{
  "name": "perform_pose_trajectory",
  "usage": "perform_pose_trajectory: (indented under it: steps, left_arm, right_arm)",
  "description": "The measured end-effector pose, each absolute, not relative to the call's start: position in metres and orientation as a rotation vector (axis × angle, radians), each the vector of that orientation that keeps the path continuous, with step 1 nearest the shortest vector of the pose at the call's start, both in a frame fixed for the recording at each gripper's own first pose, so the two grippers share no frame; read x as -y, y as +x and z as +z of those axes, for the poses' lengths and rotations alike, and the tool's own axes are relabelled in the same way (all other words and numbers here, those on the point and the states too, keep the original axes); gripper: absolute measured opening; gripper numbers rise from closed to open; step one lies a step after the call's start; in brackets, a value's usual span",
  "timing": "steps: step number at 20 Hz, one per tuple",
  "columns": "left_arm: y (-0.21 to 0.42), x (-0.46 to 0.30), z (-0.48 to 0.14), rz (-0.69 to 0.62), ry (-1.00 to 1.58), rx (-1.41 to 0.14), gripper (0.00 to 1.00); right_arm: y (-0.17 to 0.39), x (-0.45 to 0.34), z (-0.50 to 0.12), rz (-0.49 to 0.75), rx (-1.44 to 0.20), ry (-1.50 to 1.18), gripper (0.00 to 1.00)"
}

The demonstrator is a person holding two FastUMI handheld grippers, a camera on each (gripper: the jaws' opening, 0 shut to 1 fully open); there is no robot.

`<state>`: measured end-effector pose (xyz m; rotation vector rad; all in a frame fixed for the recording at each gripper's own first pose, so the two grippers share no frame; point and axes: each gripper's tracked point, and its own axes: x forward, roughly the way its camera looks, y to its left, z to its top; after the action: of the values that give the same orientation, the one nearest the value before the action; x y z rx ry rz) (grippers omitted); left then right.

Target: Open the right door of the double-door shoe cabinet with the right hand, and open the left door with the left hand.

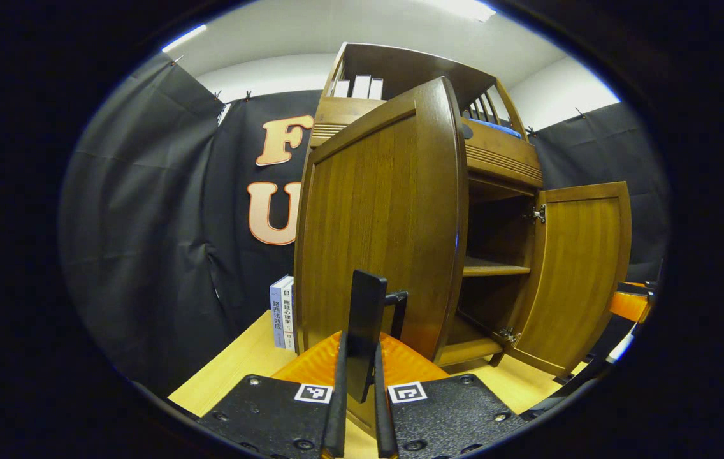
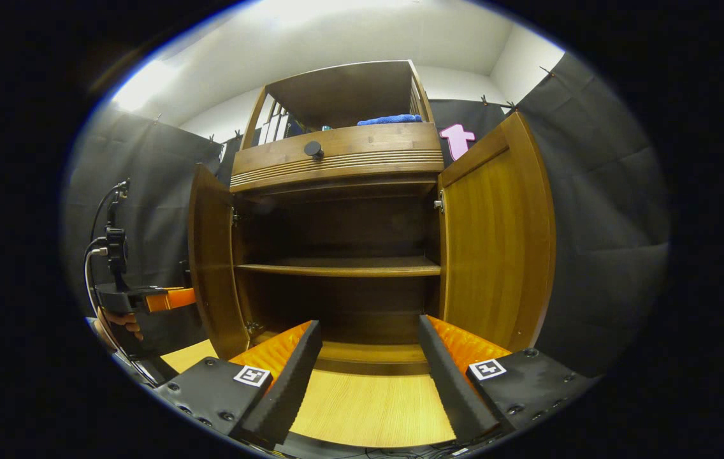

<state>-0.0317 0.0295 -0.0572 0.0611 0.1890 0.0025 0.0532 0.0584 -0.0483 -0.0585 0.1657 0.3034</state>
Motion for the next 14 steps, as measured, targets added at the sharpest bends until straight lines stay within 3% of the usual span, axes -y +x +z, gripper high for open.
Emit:
perform_pose_trajectory:
  steps: [10,14]
  left_arm:
    - [-0.043,-0.061,-0.048,-0.061,0.046,-0.146,0.2]
    - [-0.044,-0.077,-0.049,-0.066,0.064,-0.137,0.16]
  right_arm:
    - [0.058,-0.069,-0.062,0.321,-0.192,-0.048,0.98]
    - [0.059,-0.074,-0.064,0.335,-0.196,-0.046,0.98]
